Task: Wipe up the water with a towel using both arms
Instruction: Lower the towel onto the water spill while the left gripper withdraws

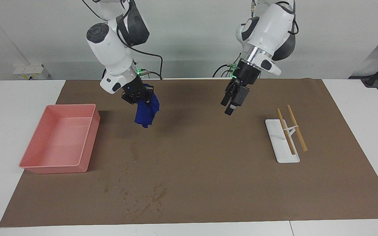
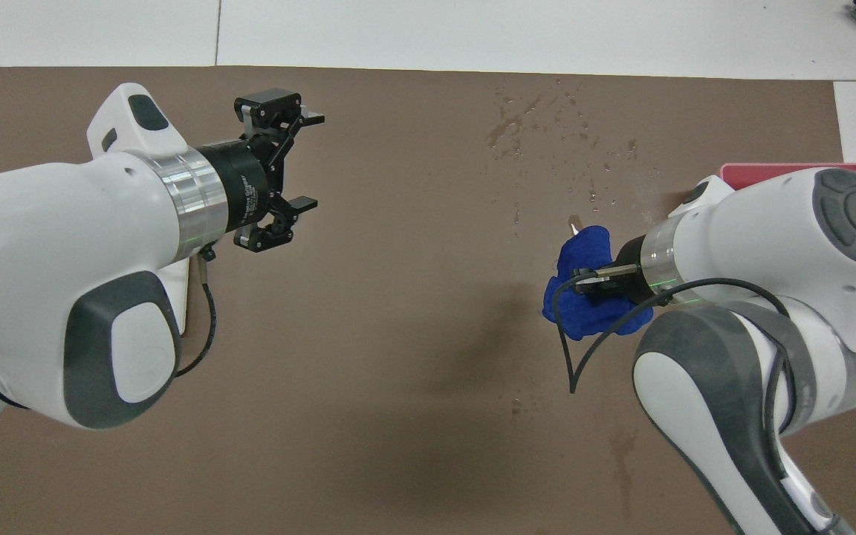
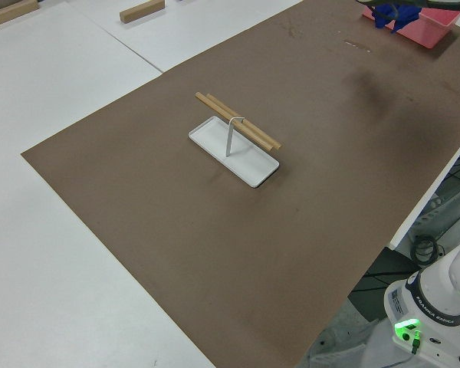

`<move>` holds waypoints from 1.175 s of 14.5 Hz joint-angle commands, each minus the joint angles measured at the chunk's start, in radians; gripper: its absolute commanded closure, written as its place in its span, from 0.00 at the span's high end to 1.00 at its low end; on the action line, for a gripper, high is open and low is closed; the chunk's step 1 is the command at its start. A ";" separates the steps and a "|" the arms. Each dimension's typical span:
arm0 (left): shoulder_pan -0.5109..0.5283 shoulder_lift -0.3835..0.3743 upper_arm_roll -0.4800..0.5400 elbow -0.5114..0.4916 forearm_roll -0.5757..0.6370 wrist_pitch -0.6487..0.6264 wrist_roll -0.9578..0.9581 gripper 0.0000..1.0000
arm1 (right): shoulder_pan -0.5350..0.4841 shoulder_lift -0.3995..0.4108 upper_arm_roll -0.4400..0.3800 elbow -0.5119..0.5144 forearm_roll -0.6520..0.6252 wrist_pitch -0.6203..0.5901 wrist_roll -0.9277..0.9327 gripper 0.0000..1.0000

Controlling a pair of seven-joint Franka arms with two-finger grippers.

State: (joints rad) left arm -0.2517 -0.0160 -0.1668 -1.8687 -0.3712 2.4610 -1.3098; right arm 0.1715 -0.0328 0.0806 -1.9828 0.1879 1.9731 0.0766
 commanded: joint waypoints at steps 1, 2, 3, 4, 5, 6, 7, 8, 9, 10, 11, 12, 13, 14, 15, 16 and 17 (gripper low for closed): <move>0.084 -0.007 -0.008 0.034 0.102 -0.153 0.364 1.00 | -0.079 0.059 0.004 -0.076 -0.034 0.073 -0.153 0.00; 0.100 -0.005 -0.008 0.052 0.195 -0.215 0.479 1.00 | -0.089 0.097 0.004 -0.082 -0.036 0.131 -0.173 0.00; 0.112 -0.005 -0.010 0.072 0.280 -0.273 0.577 1.00 | -0.095 0.135 0.004 -0.085 -0.045 0.201 -0.175 0.00; 0.127 -0.004 -0.010 0.091 0.335 -0.340 0.683 1.00 | -0.096 0.175 0.004 -0.085 -0.059 0.257 -0.175 0.00; 0.143 -0.004 -0.008 0.115 0.363 -0.411 0.804 1.00 | -0.093 0.206 0.004 -0.085 -0.061 0.310 -0.169 0.00; 0.167 -0.005 -0.008 0.129 0.370 -0.475 0.928 1.00 | -0.084 0.236 0.005 -0.086 -0.061 0.360 -0.160 0.00; 0.198 -0.007 -0.008 0.137 0.370 -0.528 1.052 1.00 | -0.081 0.266 0.005 -0.087 -0.061 0.413 -0.138 0.00; 0.218 -0.007 -0.008 0.157 0.370 -0.586 1.175 1.00 | -0.073 0.287 0.005 -0.085 -0.061 0.455 -0.117 0.00; 0.236 -0.005 -0.008 0.187 0.370 -0.650 1.258 1.00 | -0.061 0.310 0.005 -0.080 -0.061 0.486 -0.100 0.00; 0.255 -0.005 -0.008 0.222 0.370 -0.719 1.291 1.00 | -0.063 0.342 0.005 -0.071 -0.061 0.525 -0.097 0.00; 0.267 -0.008 -0.007 0.246 0.368 -0.785 1.294 1.00 | -0.064 0.376 0.005 -0.061 -0.062 0.568 -0.098 0.00; 0.273 -0.010 -0.003 0.275 0.367 -0.844 1.296 1.00 | -0.069 0.402 0.005 -0.053 -0.062 0.594 -0.100 0.00; 0.276 -0.010 -0.003 0.310 0.368 -0.900 1.296 1.00 | -0.070 0.415 0.005 -0.036 -0.062 0.598 -0.100 0.00; 0.278 -0.010 -0.003 0.333 0.368 -0.934 1.298 1.00 | -0.069 0.436 0.005 -0.013 -0.062 0.605 -0.101 0.00; 0.281 -0.015 -0.002 0.327 0.365 -0.936 1.296 1.00 | -0.070 0.465 0.005 0.013 -0.062 0.619 -0.103 0.00; 0.293 -0.021 0.001 0.303 0.365 -0.932 1.291 1.00 | -0.072 0.485 0.005 0.036 -0.064 0.627 -0.106 0.00; 0.287 -0.036 0.000 0.283 0.365 -0.932 1.284 1.00 | -0.073 0.500 0.005 0.062 -0.065 0.625 -0.109 0.00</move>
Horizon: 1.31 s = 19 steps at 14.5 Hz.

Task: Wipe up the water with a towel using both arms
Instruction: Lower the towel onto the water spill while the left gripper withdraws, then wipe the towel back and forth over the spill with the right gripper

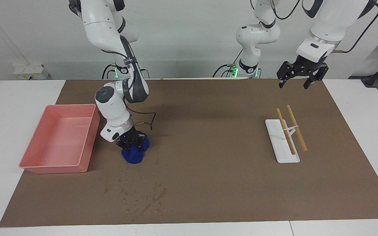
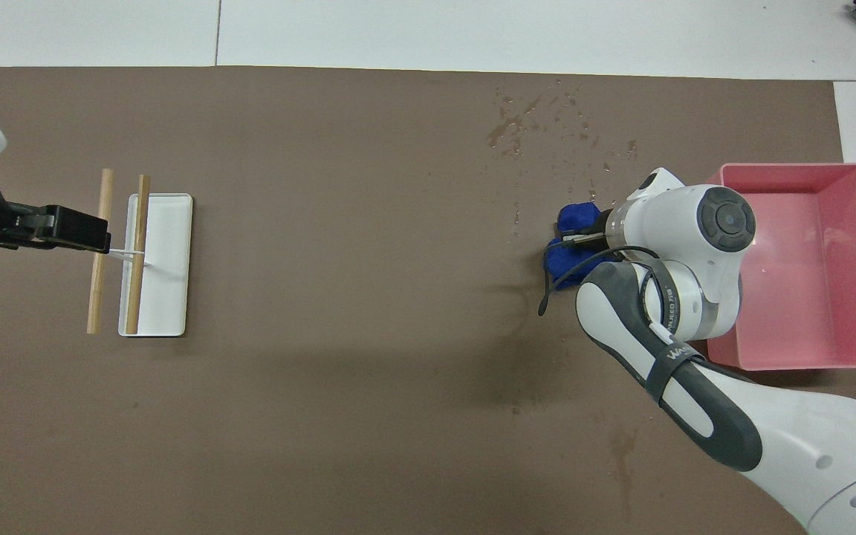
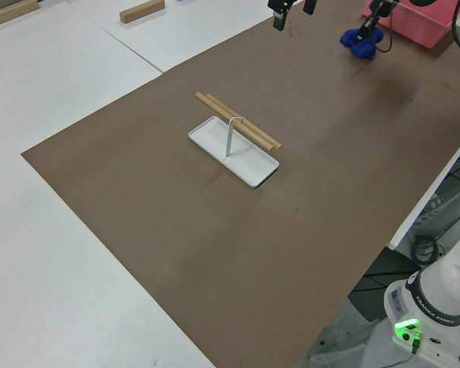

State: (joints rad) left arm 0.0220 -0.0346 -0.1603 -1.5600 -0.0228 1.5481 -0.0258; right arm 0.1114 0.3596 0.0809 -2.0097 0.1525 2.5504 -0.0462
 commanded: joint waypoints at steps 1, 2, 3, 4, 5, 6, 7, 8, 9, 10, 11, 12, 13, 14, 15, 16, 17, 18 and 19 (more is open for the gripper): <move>0.007 -0.022 -0.008 -0.038 0.017 -0.020 -0.002 1.00 | -0.013 0.119 0.003 0.112 -0.040 0.047 0.016 0.00; 0.007 -0.024 -0.010 -0.040 0.017 -0.022 -0.002 1.00 | -0.013 0.133 0.003 0.135 -0.069 0.045 0.016 0.00; 0.018 -0.021 -0.008 -0.029 0.017 -0.016 0.015 1.00 | -0.015 0.142 0.005 0.158 -0.096 0.044 0.016 0.00; 0.022 -0.018 -0.005 -0.017 0.015 -0.025 0.020 1.00 | -0.018 0.148 0.005 0.176 -0.112 0.039 0.014 0.00; 0.021 -0.013 -0.002 -0.009 0.023 -0.042 0.058 1.00 | -0.019 0.157 0.003 0.201 -0.128 0.034 0.014 0.00; 0.024 -0.011 -0.004 0.006 0.026 -0.072 0.108 1.00 | -0.021 0.160 0.003 0.215 -0.149 0.028 0.012 0.00; 0.027 -0.005 -0.004 0.029 0.023 -0.098 0.115 1.00 | -0.024 0.165 0.005 0.222 -0.169 0.027 0.012 0.00; 0.026 -0.008 -0.004 0.031 0.021 -0.092 0.113 1.00 | -0.035 0.166 0.005 0.226 -0.179 0.030 0.012 0.00; 0.041 -0.014 -0.004 0.020 0.021 -0.085 0.112 1.00 | -0.038 0.170 0.005 0.227 -0.180 0.031 0.011 0.00; 0.059 -0.022 -0.004 -0.004 0.020 -0.079 0.115 1.00 | -0.039 0.189 0.005 0.251 -0.192 0.031 0.011 0.00; 0.058 -0.024 -0.005 -0.012 0.020 -0.077 0.113 1.00 | -0.041 0.212 0.005 0.273 -0.205 0.033 0.011 0.00; 0.058 -0.028 -0.005 -0.012 0.020 -0.077 0.112 1.00 | -0.050 0.214 0.005 0.275 -0.206 0.030 0.011 0.00; 0.059 -0.030 -0.007 -0.012 0.020 -0.077 0.113 1.00 | -0.053 0.214 0.005 0.275 -0.206 0.027 0.009 0.00; 0.055 -0.031 -0.005 -0.014 0.020 -0.077 0.113 1.00 | -0.052 0.213 0.006 0.273 -0.205 0.018 0.011 0.00; 0.039 -0.033 0.014 -0.015 0.020 -0.079 0.113 1.00 | -0.055 0.213 0.006 0.266 -0.191 -0.011 0.012 0.00; 0.009 -0.033 0.043 -0.015 0.018 -0.079 0.113 1.00 | -0.056 0.205 0.007 0.262 -0.185 -0.051 0.011 0.00; -0.002 -0.033 0.057 -0.015 0.018 -0.077 0.113 1.00 | -0.059 0.185 0.007 0.262 -0.185 -0.103 0.011 0.00; -0.001 -0.033 0.056 -0.018 0.018 -0.077 0.113 1.00 | -0.061 0.155 0.008 0.265 -0.186 -0.169 0.011 0.00; 0.001 -0.037 0.056 -0.028 0.018 -0.077 0.115 1.00 | -0.058 0.124 0.007 0.266 -0.185 -0.223 0.012 0.00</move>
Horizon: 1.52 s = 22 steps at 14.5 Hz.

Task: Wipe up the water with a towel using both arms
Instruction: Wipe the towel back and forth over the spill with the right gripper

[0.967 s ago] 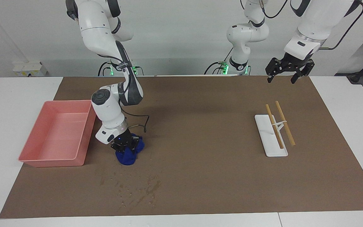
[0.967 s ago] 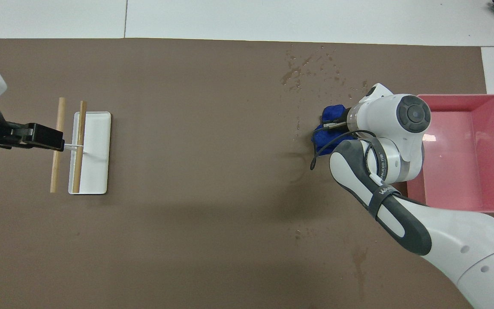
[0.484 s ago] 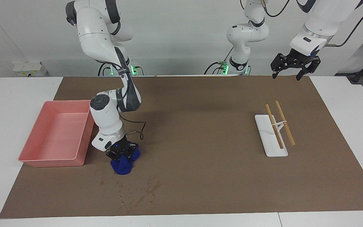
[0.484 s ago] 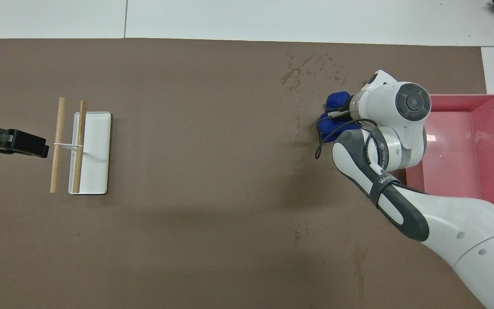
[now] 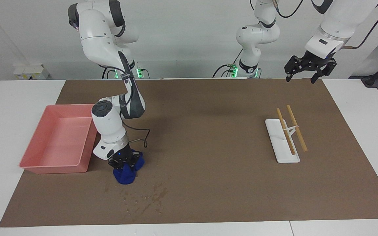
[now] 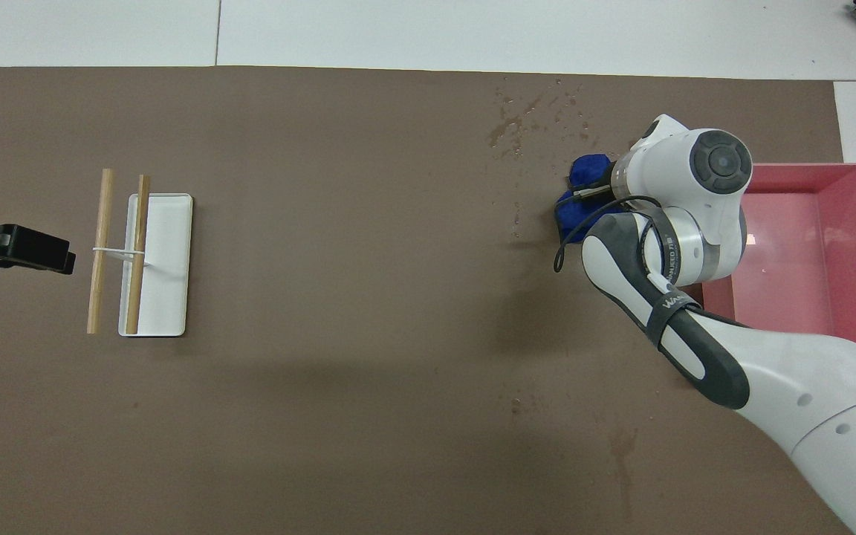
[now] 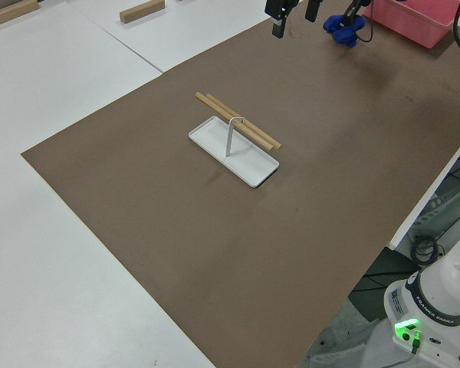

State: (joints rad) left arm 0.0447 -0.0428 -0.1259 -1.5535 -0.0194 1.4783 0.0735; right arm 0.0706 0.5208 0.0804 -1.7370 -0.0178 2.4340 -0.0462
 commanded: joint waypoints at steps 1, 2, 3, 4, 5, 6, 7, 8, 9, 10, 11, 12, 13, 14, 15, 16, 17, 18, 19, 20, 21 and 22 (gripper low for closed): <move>-0.022 -0.031 0.022 -0.037 0.015 -0.007 0.015 1.00 | -0.015 -0.077 0.007 -0.012 -0.014 -0.166 0.012 0.00; -0.023 -0.031 0.025 -0.037 0.016 -0.010 0.014 1.00 | -0.018 -0.109 0.007 -0.012 -0.014 -0.235 0.011 0.00; -0.022 -0.031 0.025 -0.037 0.016 -0.021 0.014 1.00 | -0.024 -0.137 0.007 -0.012 -0.014 -0.290 0.011 0.00; -0.022 -0.031 0.025 -0.037 0.016 -0.018 0.014 1.00 | -0.035 -0.159 0.009 -0.012 -0.008 -0.341 0.011 0.00; -0.022 -0.031 0.026 -0.037 0.016 -0.015 0.014 1.00 | -0.040 -0.179 0.009 -0.012 0.008 -0.387 0.011 0.00; -0.022 -0.031 0.025 -0.037 0.016 -0.015 0.014 1.00 | -0.044 -0.195 0.009 -0.012 0.036 -0.427 0.011 0.00; -0.022 -0.031 0.025 -0.037 0.016 -0.015 0.014 1.00 | -0.054 -0.211 0.009 -0.012 0.054 -0.461 0.011 0.00; -0.023 -0.031 0.023 -0.037 0.016 -0.015 0.014 1.00 | -0.055 -0.226 0.009 -0.010 0.062 -0.487 0.011 0.00; -0.023 -0.031 0.025 -0.037 0.016 -0.015 0.014 1.00 | -0.054 -0.240 0.007 -0.006 0.062 -0.509 0.012 0.00; -0.023 -0.031 0.025 -0.037 0.016 -0.015 0.014 1.00 | -0.054 -0.245 0.009 -0.003 0.064 -0.524 0.017 0.00; -0.022 -0.031 0.025 -0.037 0.016 -0.015 0.014 1.00 | -0.054 -0.248 0.007 -0.007 0.074 -0.517 0.022 0.00; -0.022 -0.031 0.025 -0.037 0.016 -0.015 0.014 1.00 | -0.046 -0.251 0.007 -0.021 0.084 -0.506 0.032 0.00; -0.022 -0.031 0.025 -0.037 0.016 -0.015 0.014 1.00 | -0.038 -0.261 0.009 -0.045 0.085 -0.497 0.063 0.00; -0.023 -0.031 0.025 -0.037 0.016 -0.015 0.014 1.00 | -0.034 -0.274 0.009 -0.094 0.085 -0.446 0.092 0.00; -0.022 -0.031 0.025 -0.037 0.016 -0.015 0.014 1.00 | -0.026 -0.286 0.010 -0.154 0.088 -0.384 0.098 0.00; -0.022 -0.031 0.025 -0.037 0.016 -0.015 0.014 1.00 | -0.018 -0.289 0.010 -0.212 0.090 -0.310 0.098 0.00; -0.022 -0.031 0.025 -0.037 0.016 -0.015 0.014 1.00 | -0.018 -0.289 0.010 -0.264 0.090 -0.233 0.097 0.00; -0.022 -0.031 0.025 -0.037 0.016 -0.015 0.014 1.00 | -0.017 -0.288 0.010 -0.301 0.090 -0.167 0.095 0.00; -0.022 -0.031 0.025 -0.037 0.016 -0.015 0.014 1.00 | -0.018 -0.277 0.010 -0.312 0.090 -0.129 0.089 0.00; -0.022 -0.031 0.025 -0.037 0.016 -0.015 0.014 1.00 | -0.018 -0.257 0.010 -0.311 0.090 -0.103 0.088 0.00; -0.022 -0.031 0.025 -0.037 0.016 -0.015 0.014 1.00 | -0.018 -0.234 0.010 -0.311 0.090 -0.067 0.088 0.00; -0.022 -0.031 0.025 -0.037 0.016 -0.015 0.014 1.00 | -0.017 -0.208 0.010 -0.312 0.090 -0.035 0.088 0.00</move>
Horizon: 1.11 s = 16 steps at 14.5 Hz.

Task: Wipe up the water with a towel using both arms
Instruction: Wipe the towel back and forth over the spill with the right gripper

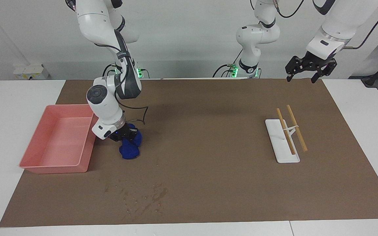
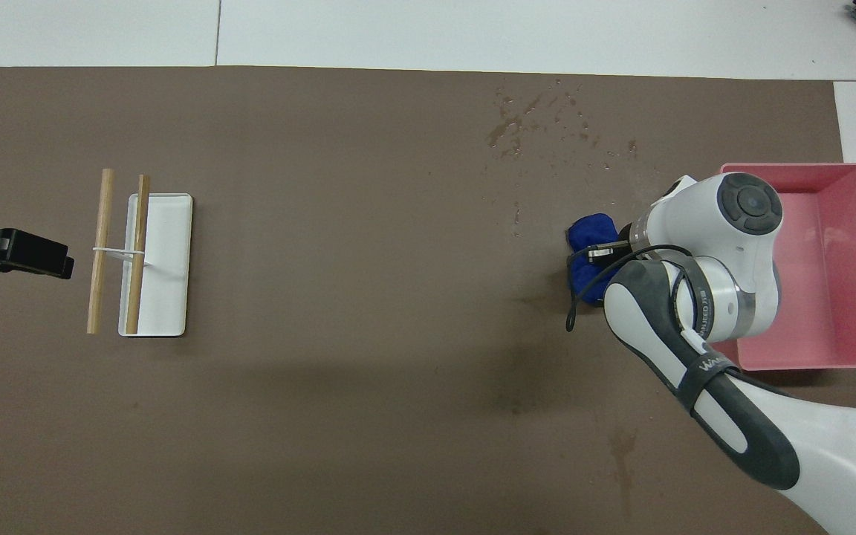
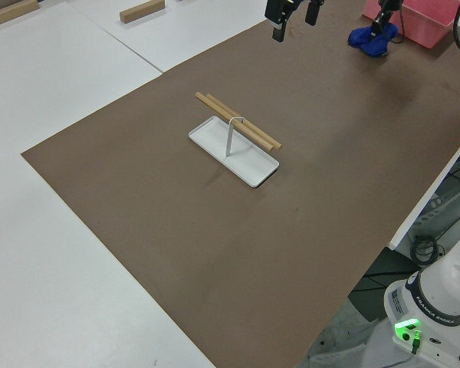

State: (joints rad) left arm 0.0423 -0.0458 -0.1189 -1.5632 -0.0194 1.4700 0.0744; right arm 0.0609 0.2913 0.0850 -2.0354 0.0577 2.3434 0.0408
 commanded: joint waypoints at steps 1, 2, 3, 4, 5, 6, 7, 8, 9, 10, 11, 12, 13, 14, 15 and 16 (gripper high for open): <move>-0.019 -0.028 0.018 -0.028 0.016 -0.007 0.013 1.00 | -0.007 0.044 0.005 -0.014 0.014 0.086 -0.001 0.00; -0.019 -0.028 0.018 -0.028 0.016 -0.007 0.013 1.00 | -0.007 0.063 0.005 -0.011 0.014 0.112 -0.005 0.00; -0.019 -0.028 0.018 -0.028 0.016 -0.007 0.013 1.00 | -0.009 0.086 0.005 -0.003 0.014 0.144 -0.018 0.00; -0.019 -0.028 0.018 -0.028 0.016 -0.007 0.013 1.00 | -0.010 0.110 0.005 0.000 0.013 0.189 -0.028 0.00; -0.019 -0.028 0.018 -0.028 0.016 -0.007 0.013 1.00 | -0.010 0.127 0.005 0.009 0.013 0.224 -0.030 0.00; -0.019 -0.028 0.018 -0.028 0.016 -0.007 0.013 1.00 | -0.010 0.141 0.005 0.029 0.011 0.234 -0.030 0.00; -0.019 -0.028 0.018 -0.028 0.016 -0.007 0.013 1.00 | -0.007 0.161 0.005 0.061 0.011 0.234 -0.029 0.00; -0.019 -0.028 0.018 -0.028 0.016 -0.007 0.013 1.00 | 0.002 0.173 0.005 0.082 0.011 0.235 -0.029 0.00; -0.019 -0.028 0.018 -0.028 0.016 -0.007 0.013 1.00 | 0.004 0.189 0.005 0.102 0.011 0.237 -0.030 0.00; -0.019 -0.028 0.018 -0.028 0.016 -0.007 0.013 1.00 | 0.002 0.196 0.005 0.116 0.010 0.235 -0.030 0.00; -0.019 -0.028 0.018 -0.028 0.016 -0.007 0.013 1.00 | 0.000 0.198 0.005 0.122 0.002 0.234 -0.030 0.00; -0.019 -0.028 0.018 -0.028 0.016 -0.007 0.013 1.00 | 0.000 0.203 0.005 0.147 -0.004 0.222 -0.030 0.00; -0.019 -0.028 0.018 -0.028 0.016 -0.007 0.013 1.00 | 0.002 0.212 0.004 0.187 -0.007 0.188 -0.030 0.00; -0.019 -0.028 0.018 -0.028 0.016 -0.007 0.013 1.00 | 0.000 0.221 0.004 0.252 -0.009 0.089 -0.032 0.00; -0.019 -0.028 0.018 -0.028 0.016 -0.007 0.013 1.00 | -0.010 0.230 0.004 0.330 -0.012 -0.024 -0.035 0.00; -0.019 -0.028 0.018 -0.028 0.016 -0.007 0.013 1.00 | -0.018 0.224 0.004 0.383 -0.021 -0.118 -0.060 0.00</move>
State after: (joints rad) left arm 0.0423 -0.0464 -0.1187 -1.5632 -0.0194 1.4695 0.0744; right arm 0.0618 0.4624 0.0847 -1.8121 0.0509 2.3724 0.0256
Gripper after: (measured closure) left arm 0.000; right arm 0.846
